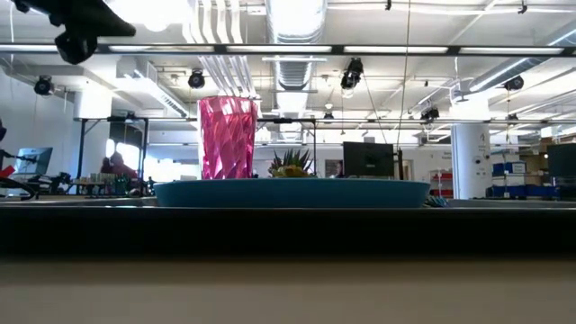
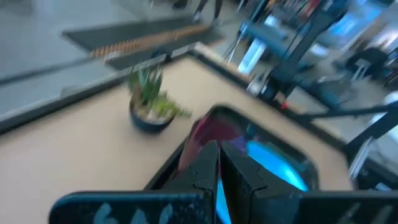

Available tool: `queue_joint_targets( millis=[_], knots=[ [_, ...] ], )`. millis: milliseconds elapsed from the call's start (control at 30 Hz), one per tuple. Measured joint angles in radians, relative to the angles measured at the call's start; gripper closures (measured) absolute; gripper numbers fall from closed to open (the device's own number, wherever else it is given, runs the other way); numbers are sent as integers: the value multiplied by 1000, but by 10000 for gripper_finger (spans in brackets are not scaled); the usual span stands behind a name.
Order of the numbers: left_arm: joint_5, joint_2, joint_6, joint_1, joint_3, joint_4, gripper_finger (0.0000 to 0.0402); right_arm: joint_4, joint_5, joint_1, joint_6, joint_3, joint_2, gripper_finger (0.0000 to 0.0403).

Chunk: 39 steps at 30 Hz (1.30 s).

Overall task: Pick and place plate/cup/fork/spoon on tray
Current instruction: Return to Home Position

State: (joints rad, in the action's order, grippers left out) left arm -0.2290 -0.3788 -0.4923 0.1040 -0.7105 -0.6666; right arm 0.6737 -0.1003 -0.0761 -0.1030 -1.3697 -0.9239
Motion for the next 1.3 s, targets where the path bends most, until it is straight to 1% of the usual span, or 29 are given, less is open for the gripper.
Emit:
queue_joint_targets(
  millis=[167, 267, 333, 433, 500, 567, 667, 867, 933, 967, 1133, 1300],
  knots=[
    [-2, 46, 29, 0, -1, 105, 402, 5, -6, 0, -1, 0, 15, 394],
    [0, 66, 27, 0, -17, 122, 402, 22, -6, 0, -21, 0, 29, 394],
    [5, 75, -34, 0, -27, 118, 402, 48, -4, 0, -81, 0, 43, 394],
    [56, 92, -77, 1, -34, 120, 402, 92, 4, 0, -188, 0, 60, 394],
    [104, 103, -78, 1, -35, 119, 402, 123, 10, 0, -213, 0, 67, 394],
    [124, 109, -77, 1, -35, 119, 402, 129, 40, 5, -192, 0, 72, 394],
    [127, 110, -70, 1, -33, 119, 402, 85, 122, 21, -162, 0, 73, 394],
    [145, 112, -25, 0, -19, 118, 402, -8, 316, 67, 4, 7, 82, 394],
    [146, 114, -24, 0, -19, 121, 402, -43, 356, 83, 35, 18, 98, 394],
    [146, 115, -24, 0, -21, 122, 402, -59, 371, 88, 40, 27, 111, 394],
    [147, 137, 6, 0, -21, 139, 402, -82, 373, 108, 25, 87, 193, 394],
    [147, 159, 9, 1, -20, 136, 402, -150, 381, 111, 13, 173, 261, 394]
  ],
)
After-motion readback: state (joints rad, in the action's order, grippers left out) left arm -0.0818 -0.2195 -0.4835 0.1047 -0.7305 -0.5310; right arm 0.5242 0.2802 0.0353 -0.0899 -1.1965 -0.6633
